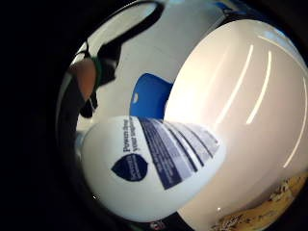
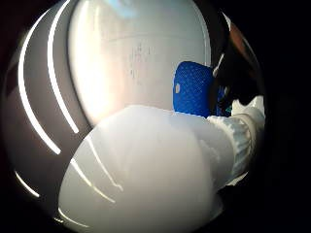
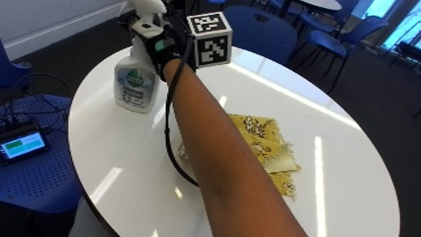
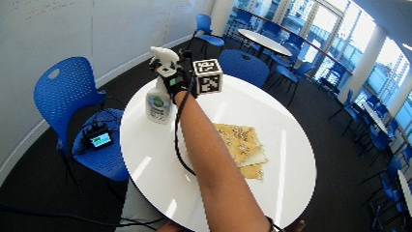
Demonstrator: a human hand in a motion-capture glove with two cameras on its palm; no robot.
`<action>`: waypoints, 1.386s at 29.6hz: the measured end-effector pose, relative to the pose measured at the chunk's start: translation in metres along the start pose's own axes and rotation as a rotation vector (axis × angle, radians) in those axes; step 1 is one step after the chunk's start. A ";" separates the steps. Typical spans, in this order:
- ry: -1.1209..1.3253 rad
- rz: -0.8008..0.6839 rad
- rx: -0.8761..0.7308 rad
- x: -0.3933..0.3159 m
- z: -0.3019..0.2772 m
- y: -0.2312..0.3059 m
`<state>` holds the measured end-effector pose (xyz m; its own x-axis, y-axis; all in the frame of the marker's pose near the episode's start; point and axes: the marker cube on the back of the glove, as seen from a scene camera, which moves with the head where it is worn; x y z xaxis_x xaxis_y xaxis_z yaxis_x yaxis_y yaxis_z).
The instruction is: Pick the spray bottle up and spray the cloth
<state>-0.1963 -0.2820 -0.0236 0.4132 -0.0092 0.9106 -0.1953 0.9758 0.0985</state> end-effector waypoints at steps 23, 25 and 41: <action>0.062 -0.006 -0.098 -0.003 0.012 0.006; 0.066 -0.010 -0.103 0.000 0.013 0.008; 0.282 -0.124 -0.169 0.009 0.024 0.051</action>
<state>-0.2239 -0.2370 -0.0013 0.6585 -0.0924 0.7469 0.0118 0.9936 0.1125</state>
